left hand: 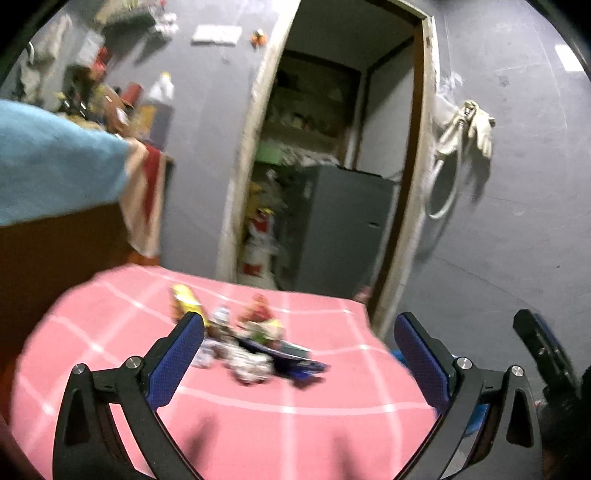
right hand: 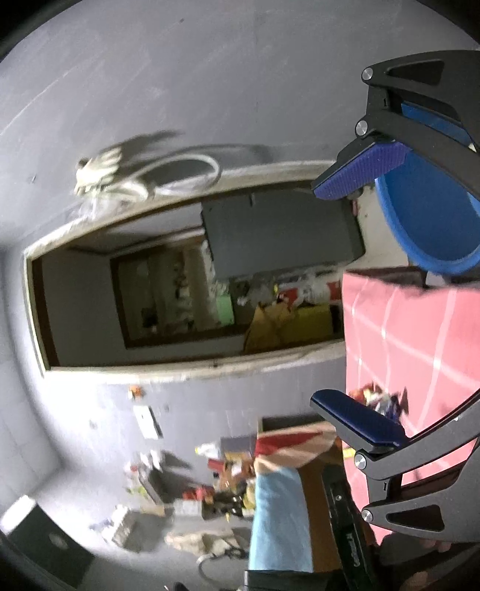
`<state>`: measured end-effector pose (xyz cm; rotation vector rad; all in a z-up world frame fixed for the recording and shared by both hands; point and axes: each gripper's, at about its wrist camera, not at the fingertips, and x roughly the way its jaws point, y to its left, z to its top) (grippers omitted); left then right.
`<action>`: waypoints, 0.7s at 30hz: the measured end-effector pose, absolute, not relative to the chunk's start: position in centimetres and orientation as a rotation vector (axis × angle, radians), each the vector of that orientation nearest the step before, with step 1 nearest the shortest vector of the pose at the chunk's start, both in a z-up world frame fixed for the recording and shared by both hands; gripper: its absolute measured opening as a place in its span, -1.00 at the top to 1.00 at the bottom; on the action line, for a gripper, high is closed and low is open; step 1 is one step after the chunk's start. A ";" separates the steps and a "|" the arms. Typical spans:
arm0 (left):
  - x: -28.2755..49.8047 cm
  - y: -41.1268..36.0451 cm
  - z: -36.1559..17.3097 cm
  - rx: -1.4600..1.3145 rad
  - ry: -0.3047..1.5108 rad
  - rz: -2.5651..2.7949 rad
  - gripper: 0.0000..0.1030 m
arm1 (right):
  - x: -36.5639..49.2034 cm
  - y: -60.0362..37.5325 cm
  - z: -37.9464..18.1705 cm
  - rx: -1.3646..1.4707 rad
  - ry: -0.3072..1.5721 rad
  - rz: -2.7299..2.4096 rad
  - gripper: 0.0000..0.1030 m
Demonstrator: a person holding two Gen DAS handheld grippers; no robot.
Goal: Collect trash
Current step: 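Bring both tools back over the wrapper pile on the table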
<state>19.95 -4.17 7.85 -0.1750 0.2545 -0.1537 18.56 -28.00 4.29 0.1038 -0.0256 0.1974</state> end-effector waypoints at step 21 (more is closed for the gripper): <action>19.3 4.7 4.7 -0.110 0.246 0.009 -0.96 | 21.4 -18.9 4.8 -0.026 0.024 0.343 -1.00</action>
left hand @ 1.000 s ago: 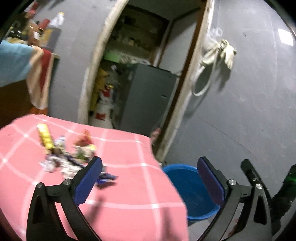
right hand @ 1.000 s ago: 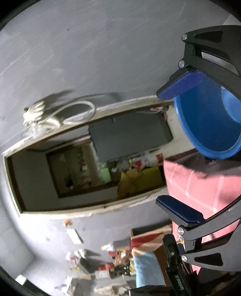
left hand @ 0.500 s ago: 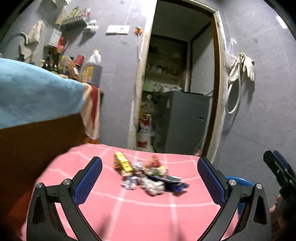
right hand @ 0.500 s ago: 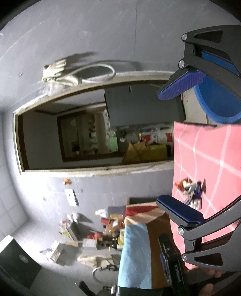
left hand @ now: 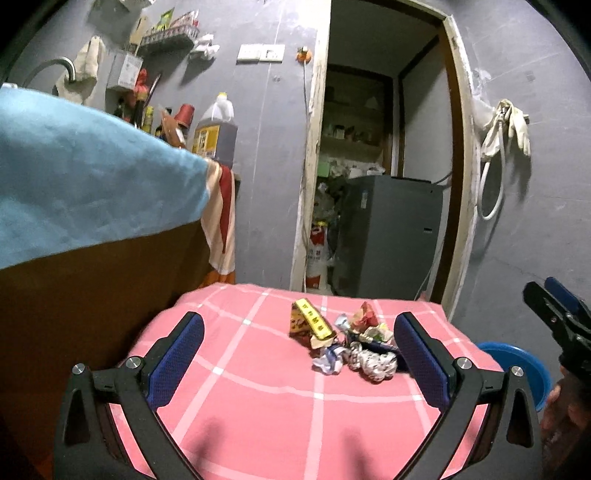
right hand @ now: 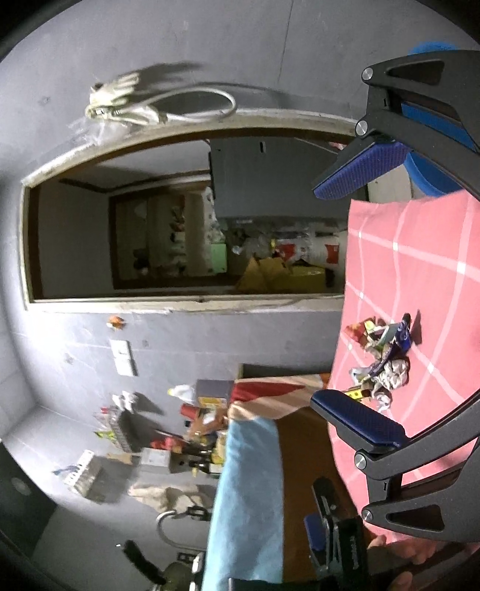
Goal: Collect trash
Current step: 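Bring both tools back over the wrapper pile on the table, then grasp a white-blue wrapper with the left tool while the right grasps a foil wrapper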
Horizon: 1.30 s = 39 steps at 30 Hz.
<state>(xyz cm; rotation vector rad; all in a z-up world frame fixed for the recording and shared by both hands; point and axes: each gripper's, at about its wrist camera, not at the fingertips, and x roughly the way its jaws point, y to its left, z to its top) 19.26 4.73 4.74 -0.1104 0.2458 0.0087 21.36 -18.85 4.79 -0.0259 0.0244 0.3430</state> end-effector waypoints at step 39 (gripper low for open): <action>32.9 5.2 -0.5 -0.266 0.798 -0.202 -0.05 | 35.3 -14.3 -1.0 -0.005 0.680 0.515 -0.02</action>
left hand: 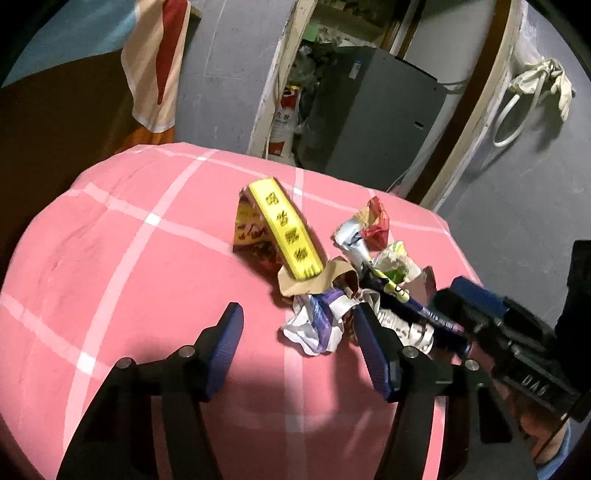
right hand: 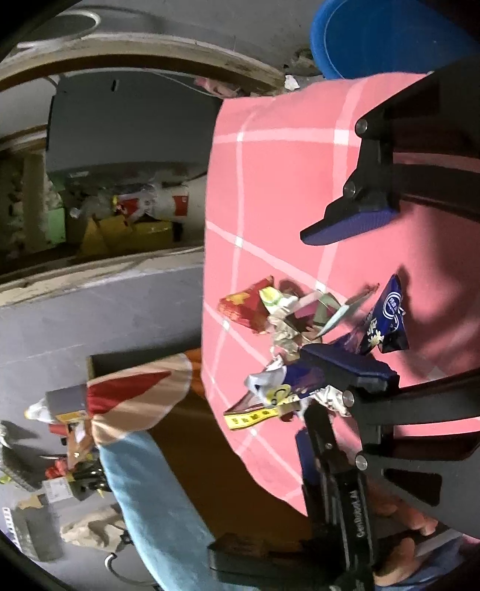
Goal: Collect trash
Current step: 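Grasp a white-blue wrapper with the left tool while the right grasps a foil wrapper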
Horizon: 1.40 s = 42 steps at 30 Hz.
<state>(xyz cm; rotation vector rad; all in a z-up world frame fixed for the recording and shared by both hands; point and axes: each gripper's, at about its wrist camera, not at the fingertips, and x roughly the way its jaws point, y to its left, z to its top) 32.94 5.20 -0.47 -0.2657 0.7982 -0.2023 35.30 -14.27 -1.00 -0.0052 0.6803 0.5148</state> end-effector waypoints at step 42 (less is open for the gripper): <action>27.6 3.9 0.6 -0.251 0.737 -0.187 0.87 | 32.8 -16.1 -1.3 0.039 0.628 0.503 0.87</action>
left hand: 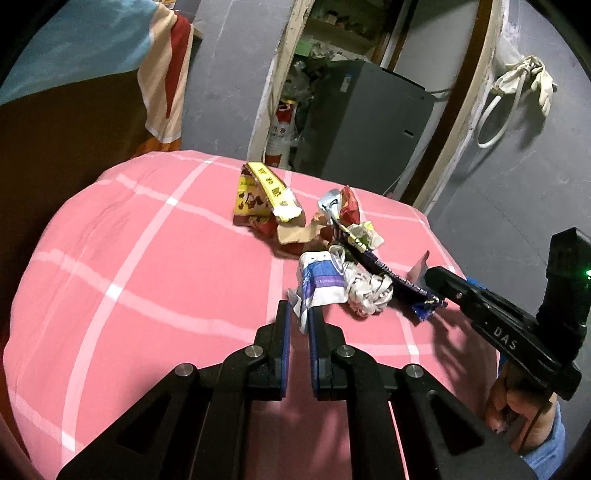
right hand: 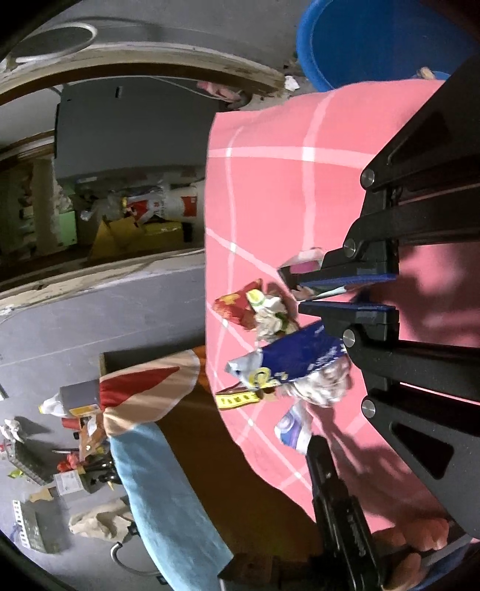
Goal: Collect trash
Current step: 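Grasp a white-blue wrapper with the left tool while the right grasps a foil wrapper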
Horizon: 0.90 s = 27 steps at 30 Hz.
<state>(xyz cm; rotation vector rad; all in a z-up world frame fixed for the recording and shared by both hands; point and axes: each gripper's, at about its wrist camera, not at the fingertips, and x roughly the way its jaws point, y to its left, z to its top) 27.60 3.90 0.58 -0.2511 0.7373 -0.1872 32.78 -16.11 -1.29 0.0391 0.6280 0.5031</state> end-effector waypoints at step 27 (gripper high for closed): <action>27.3 5.3 0.0 -0.337 0.773 -0.187 0.87 | 35.2 -15.1 -2.8 -0.012 0.755 0.443 0.37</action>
